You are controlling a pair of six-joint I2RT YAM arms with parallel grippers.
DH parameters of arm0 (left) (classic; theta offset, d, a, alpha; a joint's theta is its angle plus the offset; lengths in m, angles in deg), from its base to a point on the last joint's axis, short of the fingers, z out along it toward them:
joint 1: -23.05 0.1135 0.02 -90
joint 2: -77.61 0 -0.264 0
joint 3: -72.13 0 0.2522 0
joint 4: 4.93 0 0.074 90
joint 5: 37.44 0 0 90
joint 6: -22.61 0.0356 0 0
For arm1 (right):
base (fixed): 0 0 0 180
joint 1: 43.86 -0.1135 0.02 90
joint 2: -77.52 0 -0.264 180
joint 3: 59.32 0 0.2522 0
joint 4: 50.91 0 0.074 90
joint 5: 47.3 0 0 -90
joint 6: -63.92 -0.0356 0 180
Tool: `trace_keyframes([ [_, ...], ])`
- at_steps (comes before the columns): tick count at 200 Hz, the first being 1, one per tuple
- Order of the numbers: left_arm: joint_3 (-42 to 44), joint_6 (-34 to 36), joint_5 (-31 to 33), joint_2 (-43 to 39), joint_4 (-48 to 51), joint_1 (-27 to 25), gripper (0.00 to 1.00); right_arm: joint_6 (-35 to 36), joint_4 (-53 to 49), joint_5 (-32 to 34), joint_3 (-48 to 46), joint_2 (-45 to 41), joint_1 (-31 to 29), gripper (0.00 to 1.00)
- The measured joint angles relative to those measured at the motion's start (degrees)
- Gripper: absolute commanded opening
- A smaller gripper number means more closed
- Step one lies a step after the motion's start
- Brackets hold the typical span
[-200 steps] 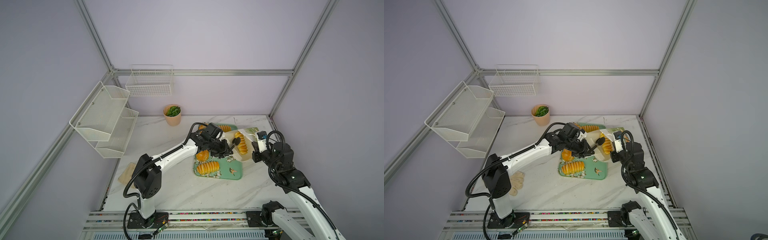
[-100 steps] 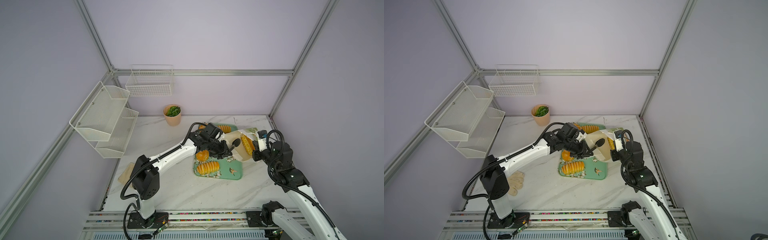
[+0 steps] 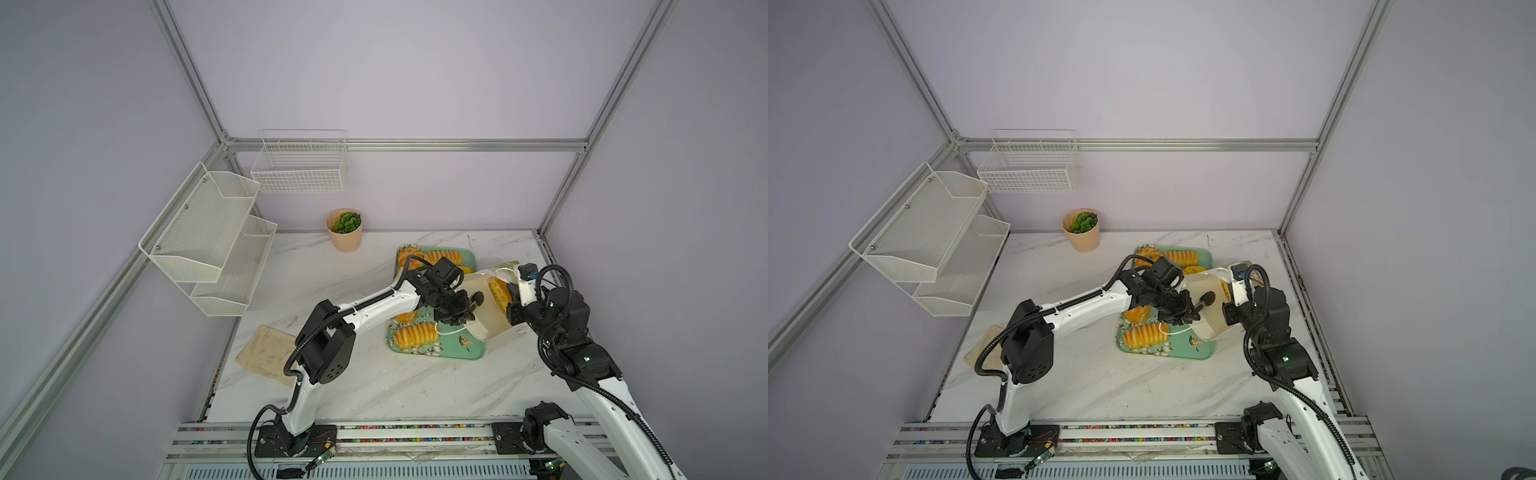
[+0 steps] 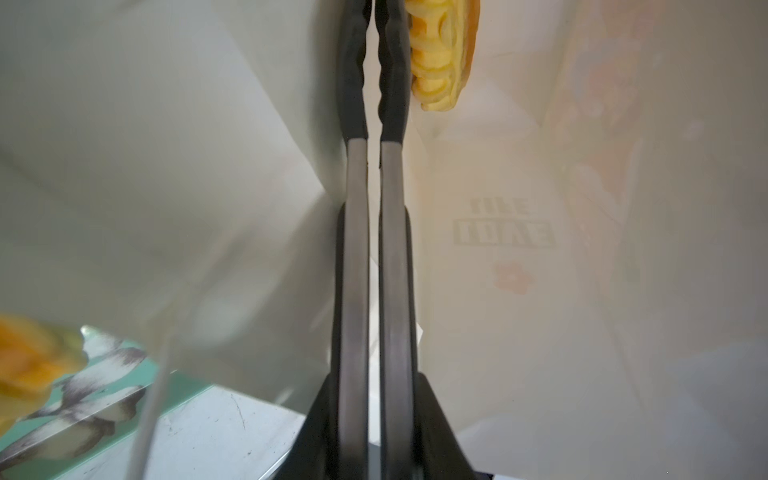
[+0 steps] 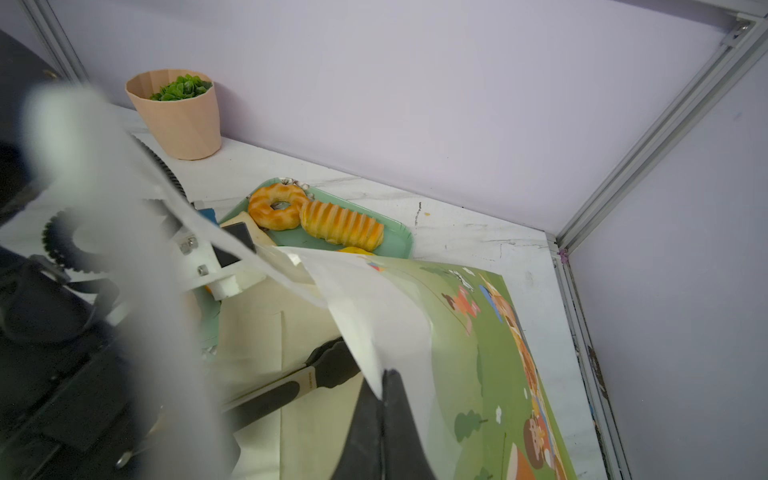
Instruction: Take the fake bread out of the paper bag
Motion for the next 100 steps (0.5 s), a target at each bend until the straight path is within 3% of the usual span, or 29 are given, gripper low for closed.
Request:
trace_keyframes([
  [100,-2.0,-1.1,1.6,-0.9,-0.9,0.0,0.29,1.2,0.5,-0.3,-0.2,1.2,0.0,0.0],
])
